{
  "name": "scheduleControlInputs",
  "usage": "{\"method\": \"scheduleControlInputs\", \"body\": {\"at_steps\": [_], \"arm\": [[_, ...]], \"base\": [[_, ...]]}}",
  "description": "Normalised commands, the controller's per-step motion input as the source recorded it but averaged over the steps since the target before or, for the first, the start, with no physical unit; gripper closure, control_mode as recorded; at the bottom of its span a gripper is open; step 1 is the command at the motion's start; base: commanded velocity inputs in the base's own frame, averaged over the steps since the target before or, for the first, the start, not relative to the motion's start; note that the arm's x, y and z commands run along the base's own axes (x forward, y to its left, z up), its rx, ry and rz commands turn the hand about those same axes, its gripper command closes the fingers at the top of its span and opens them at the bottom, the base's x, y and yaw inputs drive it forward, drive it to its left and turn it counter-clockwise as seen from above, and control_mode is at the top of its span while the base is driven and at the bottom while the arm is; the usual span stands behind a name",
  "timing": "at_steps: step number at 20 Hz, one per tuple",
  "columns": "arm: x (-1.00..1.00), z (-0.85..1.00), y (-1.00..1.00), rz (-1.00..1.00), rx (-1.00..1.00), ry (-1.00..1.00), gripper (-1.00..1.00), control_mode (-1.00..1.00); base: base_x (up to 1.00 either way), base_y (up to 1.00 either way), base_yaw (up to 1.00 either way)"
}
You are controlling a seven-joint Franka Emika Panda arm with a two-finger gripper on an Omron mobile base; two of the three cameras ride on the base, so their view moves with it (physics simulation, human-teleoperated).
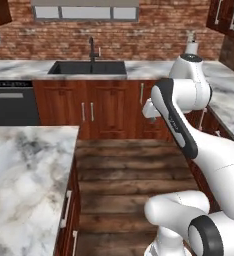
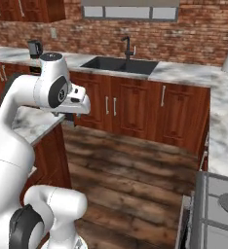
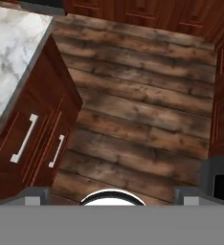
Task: Navigate to the sink.
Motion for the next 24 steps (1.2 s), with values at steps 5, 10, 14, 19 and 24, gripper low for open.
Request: {"method": "scheduleControlInputs", "body": {"at_steps": [5,10,14,19,24], "arm": [[0.00,0.00,0.00,0.00,0.00,0.00,-1.00,1.00],[0.00,0.00,0.00,0.00,0.00,0.00,-1.00,1.00],[0.00,0.00,0.00,0.00,0.00,0.00,-1.00,1.00],[0.00,0.00,0.00,0.00,0.00,0.00,-1.00,1.00],[0.00,0.00,0.00,0.00,0.00,0.00,-1.00,1.00]], "base": [[1.00,-0.46,0.00],[1.00,-0.51,0.00],[1.00,-0.40,0.07],[1.00,-0.31,0.15],[1.00,-0.40,0.21]]}}
